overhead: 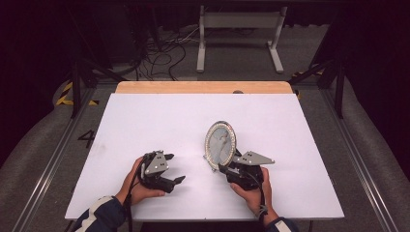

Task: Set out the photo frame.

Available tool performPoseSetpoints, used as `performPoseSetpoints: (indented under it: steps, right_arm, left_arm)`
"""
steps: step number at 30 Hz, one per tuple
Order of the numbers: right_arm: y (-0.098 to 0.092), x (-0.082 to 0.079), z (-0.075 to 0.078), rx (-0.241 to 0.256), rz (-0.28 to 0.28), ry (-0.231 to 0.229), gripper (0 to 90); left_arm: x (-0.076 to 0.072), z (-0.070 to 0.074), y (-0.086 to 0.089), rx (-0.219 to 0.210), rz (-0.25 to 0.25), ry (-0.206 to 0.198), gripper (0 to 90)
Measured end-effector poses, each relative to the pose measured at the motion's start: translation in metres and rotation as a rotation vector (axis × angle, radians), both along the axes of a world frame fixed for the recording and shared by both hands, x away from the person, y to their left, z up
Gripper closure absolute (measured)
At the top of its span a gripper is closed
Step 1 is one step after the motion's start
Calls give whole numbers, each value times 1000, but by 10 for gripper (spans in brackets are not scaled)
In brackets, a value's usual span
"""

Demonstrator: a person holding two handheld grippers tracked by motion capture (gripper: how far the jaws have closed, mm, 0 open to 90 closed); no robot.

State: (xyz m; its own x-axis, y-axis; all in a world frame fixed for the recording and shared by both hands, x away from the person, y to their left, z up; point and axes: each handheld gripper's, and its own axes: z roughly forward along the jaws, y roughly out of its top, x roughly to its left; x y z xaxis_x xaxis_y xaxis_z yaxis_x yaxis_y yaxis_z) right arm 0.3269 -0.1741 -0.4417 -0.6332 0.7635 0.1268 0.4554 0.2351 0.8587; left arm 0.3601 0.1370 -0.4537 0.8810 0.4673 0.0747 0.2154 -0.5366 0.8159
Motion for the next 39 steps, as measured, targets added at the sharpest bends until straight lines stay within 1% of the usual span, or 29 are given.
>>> performPoseSetpoints:
  steps: [1, 2, 3, 4, 5, 6, 8, 10, 11, 13, 14, 15, 19, 21, 22, 24, 25, 27, 28, 29, 31, 33, 34, 36, 39]
  right_arm:
    - [0, 1, 1, 4, -11, -10, 613]
    - [1, 2, 2, 12, -26, -16, 610]
    - [1, 3, 2, 22, -28, -16, 611]
    - [2, 4, 3, 27, -37, -21, 625]
    - [2, 4, 4, 31, -43, -31, 663]
    - [1, 3, 5, 37, -45, -40, 684]
    - [0, 1, 8, 23, -55, -37, 678]
    - [0, -3, 9, 14, -61, -39, 674]
    - [-1, -5, 9, 4, -61, -45, 673]
    - [-4, -9, 13, 3, -64, -62, 665]
    - [-5, -11, 15, -4, -70, -73, 660]
    - [-7, -13, 17, 0, -77, -85, 655]
    - [-13, -19, 25, 14, -92, -126, 660]
    - [-15, -21, 29, 27, -98, -141, 693]
    - [-16, -21, 30, 35, -103, -147, 711]
    - [-18, -22, 32, 44, -104, -160, 731]
    - [-18, -22, 33, 47, -104, -160, 739]
    - [-17, -22, 34, 43, -97, -160, 771]
    - [-16, -22, 34, 35, -99, -165, 770]
    - [-16, -22, 34, 31, -101, -166, 771]
    - [-17, -22, 35, 34, -100, -157, 773]
    - [-18, -21, 35, 40, -96, -150, 774]
    - [-18, -21, 35, 40, -95, -149, 774]
    - [-18, -21, 35, 39, -94, -145, 774]
    - [-19, -20, 36, 45, -90, -134, 779]
  left_arm:
    - [6, 1, -3, -17, -10, 18, 171]
    - [9, 2, -6, -19, -20, 24, 168]
    - [14, 4, -12, -13, -24, 15, 168]
    - [17, 5, -15, -17, -27, 11, 168]
    - [22, 6, -20, -22, -36, 8, 169]
    - [26, 7, -25, -28, -41, 13, 170]
    - [35, 9, -36, -49, -50, 23, 166]
    - [42, 8, -44, -50, -59, 36, 165]
    - [45, 8, -48, -49, -64, 34, 164]
    - [51, 7, -55, -58, -65, 32, 166]
    - [53, 6, -58, -54, -70, 41, 172]
    - [56, 6, -61, -50, -78, 47, 168]
    - [64, 4, -69, -72, -95, 70, 170]
    - [67, 3, -73, -87, -97, 75, 174]
    - [68, 3, -75, -92, -111, 85, 179]
    - [67, 2, -79, -91, -117, 102, 179]
    - [68, 1, -81, -85, -128, 102, 181]
    - [68, 0, -85, -91, -139, 117, 192]
    - [68, 0, -86, -90, -141, 118, 202]
    - [68, 0, -87, -88, -144, 120, 190]
    - [69, 0, -85, -91, -145, 123, 197]
    - [70, -1, -83, -96, -152, 142, 224]
    - [70, -1, -84, -99, -149, 149, 224]
    - [70, -1, -84, -93, -154, 147, 222]
    - [69, -1, -83, -100, -158, 163, 223]
